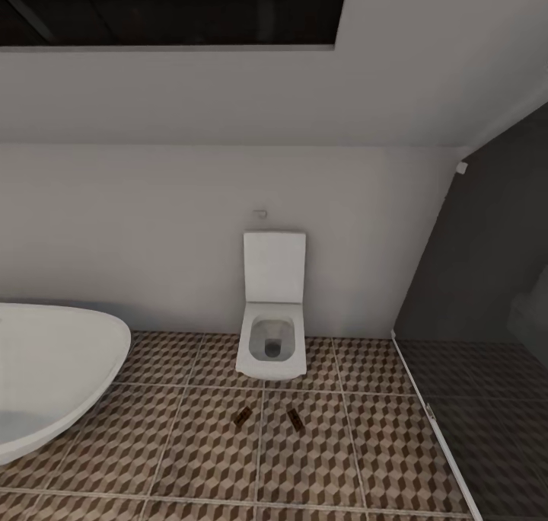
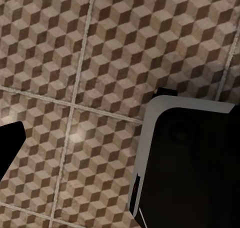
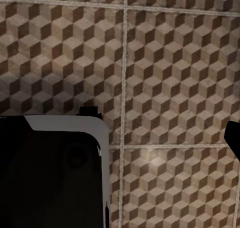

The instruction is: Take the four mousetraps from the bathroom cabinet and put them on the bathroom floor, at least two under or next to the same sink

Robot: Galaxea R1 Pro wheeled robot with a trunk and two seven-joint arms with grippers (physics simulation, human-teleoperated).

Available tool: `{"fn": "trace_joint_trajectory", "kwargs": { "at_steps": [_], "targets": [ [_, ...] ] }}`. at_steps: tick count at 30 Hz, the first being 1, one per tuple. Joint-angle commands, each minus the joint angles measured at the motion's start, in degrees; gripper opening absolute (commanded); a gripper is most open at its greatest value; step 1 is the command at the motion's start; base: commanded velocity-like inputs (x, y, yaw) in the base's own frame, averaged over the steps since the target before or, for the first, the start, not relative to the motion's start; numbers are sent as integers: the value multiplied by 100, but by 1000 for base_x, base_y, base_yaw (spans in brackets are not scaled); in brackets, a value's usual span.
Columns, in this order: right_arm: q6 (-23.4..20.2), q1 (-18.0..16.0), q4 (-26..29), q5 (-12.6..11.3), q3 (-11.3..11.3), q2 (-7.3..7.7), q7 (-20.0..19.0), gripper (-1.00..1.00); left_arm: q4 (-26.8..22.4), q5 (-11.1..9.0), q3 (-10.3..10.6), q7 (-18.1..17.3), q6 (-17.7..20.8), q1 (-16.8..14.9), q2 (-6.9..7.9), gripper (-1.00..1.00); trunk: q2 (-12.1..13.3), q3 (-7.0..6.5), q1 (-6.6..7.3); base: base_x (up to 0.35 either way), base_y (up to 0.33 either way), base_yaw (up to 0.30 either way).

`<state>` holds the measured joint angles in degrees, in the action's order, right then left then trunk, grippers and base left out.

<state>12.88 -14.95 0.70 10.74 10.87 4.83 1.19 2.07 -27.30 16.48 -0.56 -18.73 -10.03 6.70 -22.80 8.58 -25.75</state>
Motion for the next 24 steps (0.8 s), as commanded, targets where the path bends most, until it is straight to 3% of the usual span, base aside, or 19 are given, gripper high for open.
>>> {"fn": "trace_joint_trajectory", "kwargs": {
  "at_steps": [1, 24],
  "targets": [
    [21, -6, -8, 60, 46, 0, 12, 100, 23, -39, 48, -6, -34, -11, -2, 100, -11, 11, -3, 0, 0, 0],
    [21, -6, -8, 60, 46, 0, 12, 100, 21, -38, 48, -6, -34, -9, -2, 100, -11, 11, -3, 0, 0, 0]
  ]
}}
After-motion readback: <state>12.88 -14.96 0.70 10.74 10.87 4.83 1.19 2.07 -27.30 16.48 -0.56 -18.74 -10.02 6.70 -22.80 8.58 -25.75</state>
